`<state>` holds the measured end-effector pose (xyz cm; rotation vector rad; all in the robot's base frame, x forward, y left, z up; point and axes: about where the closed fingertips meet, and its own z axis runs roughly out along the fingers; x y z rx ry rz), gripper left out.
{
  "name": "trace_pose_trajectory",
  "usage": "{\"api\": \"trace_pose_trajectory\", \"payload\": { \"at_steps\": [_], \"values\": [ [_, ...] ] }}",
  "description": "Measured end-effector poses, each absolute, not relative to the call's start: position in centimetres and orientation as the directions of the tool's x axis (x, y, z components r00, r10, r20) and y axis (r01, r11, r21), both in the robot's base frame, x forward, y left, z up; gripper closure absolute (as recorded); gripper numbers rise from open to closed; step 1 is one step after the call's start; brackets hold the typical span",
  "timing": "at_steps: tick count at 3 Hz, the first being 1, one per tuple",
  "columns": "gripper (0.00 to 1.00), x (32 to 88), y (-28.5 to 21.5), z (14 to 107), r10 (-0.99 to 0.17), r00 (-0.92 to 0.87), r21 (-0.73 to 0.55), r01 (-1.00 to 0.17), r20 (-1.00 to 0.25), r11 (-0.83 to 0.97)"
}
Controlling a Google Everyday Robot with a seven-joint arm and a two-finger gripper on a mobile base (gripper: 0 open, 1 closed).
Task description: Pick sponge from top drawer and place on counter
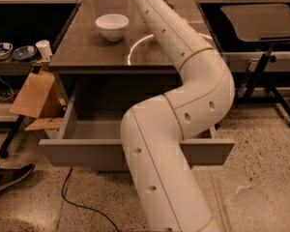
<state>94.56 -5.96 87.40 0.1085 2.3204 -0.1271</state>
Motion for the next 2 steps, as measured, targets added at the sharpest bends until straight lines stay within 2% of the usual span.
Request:
{"api": "trace_pose_trajectory", "payload": {
  "at_steps": [1, 2],
  "values": [
    [0.12, 94.7, -6.19, 87.4, 0.028, -0.68, -0.055, 0.1, -0.733, 0.993],
    [0.0, 94.71, -6.21, 87.38, 0.027, -0.68, -0.055, 0.099, -0.733, 0.994]
  ]
}}
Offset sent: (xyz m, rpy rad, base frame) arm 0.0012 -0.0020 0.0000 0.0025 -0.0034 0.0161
